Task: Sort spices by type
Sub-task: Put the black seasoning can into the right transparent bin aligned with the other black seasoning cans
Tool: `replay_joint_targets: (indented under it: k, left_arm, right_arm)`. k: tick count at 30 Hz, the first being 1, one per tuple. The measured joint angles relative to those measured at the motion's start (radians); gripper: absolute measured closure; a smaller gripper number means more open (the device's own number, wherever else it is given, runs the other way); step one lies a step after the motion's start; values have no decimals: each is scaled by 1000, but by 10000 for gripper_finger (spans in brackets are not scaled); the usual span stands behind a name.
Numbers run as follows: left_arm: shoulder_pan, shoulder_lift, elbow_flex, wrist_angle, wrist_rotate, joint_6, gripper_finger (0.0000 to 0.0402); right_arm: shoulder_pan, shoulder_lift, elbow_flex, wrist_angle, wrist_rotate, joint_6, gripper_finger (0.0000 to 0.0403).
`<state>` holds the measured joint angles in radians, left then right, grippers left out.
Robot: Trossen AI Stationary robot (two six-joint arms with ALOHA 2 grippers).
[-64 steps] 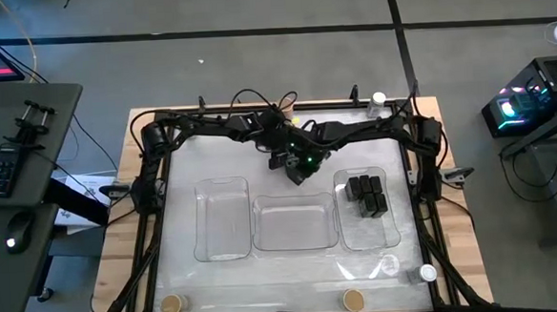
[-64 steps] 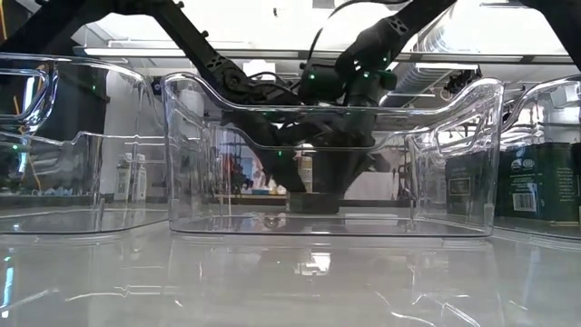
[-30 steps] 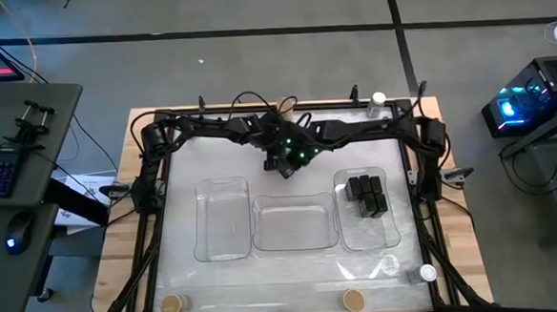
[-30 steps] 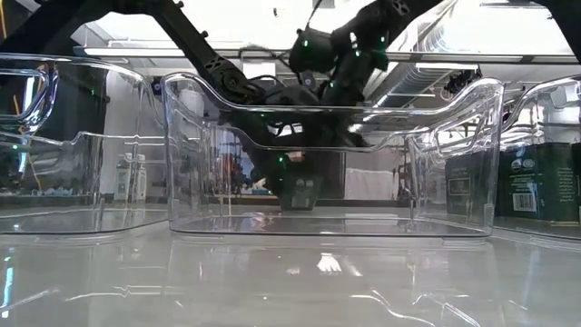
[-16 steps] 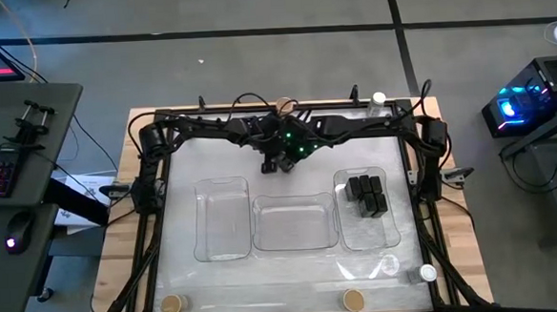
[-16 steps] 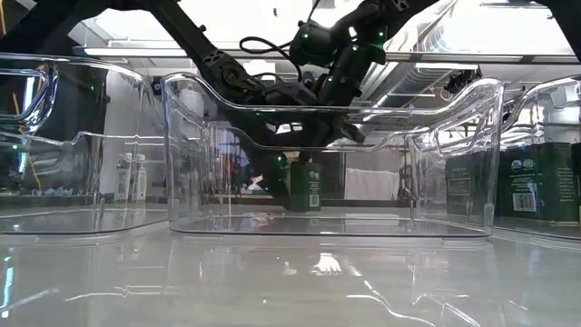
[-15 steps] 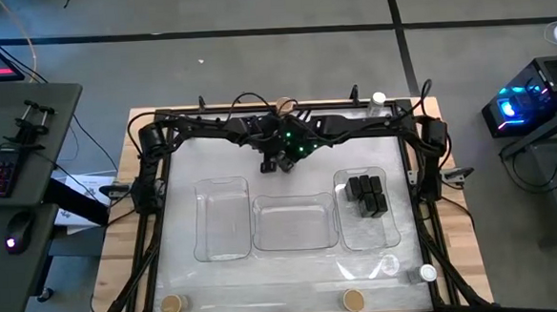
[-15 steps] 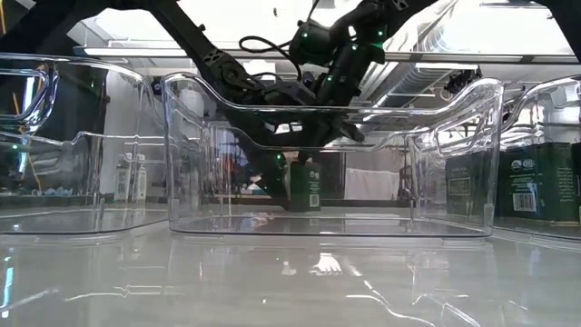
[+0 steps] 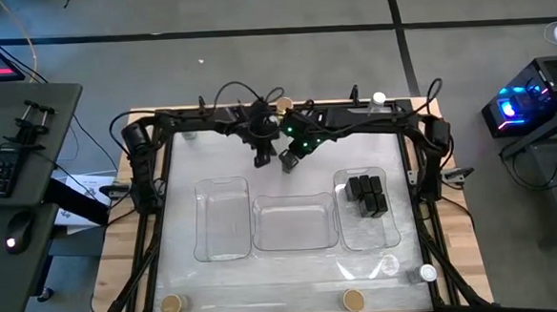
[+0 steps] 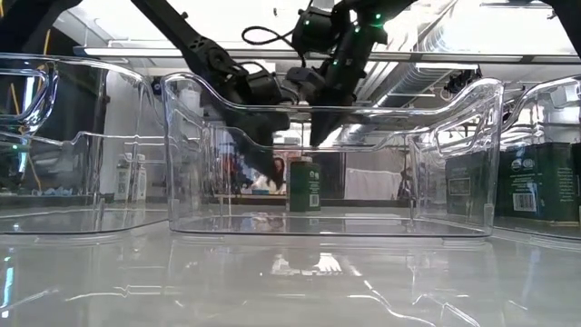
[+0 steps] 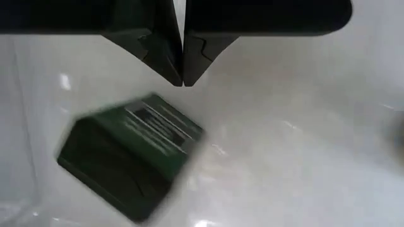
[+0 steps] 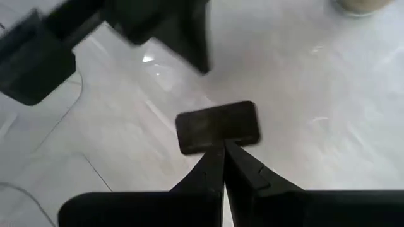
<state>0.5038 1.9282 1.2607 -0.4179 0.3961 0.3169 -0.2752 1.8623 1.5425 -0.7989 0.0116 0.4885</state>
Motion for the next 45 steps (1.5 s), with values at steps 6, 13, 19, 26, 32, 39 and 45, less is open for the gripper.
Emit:
replay_joint_targets:
  k: [6,13,19,26,32,39,45]
  left_arm:
    - [-83,1,-102,96,-19,-19,402]
    - [-159,1,-167,299,-260,-186,402]
    - [-174,-19,-166,224,-292,-153,402]
    - [-155,-53,-166,346,-327,-171,402]
    - [-195,-51,-166,360,-301,-209,402]
    - [-305,-51,-167,442,-250,-331,402]
    - [-303,-148,-167,391,-323,-268,402]
  right_arm:
    - [0,-99,0,-83,89,0,403]
    - [-7,-130,0,-161,97,2,403]
    - [-6,-130,0,-177,97,0,403]
    - [-6,-132,0,-212,92,-43,403]
    - [-6,-158,-1,-306,92,-61,403]
    - [-6,-185,-34,-298,27,72,403]
    - [23,-185,-48,-228,61,123,403]
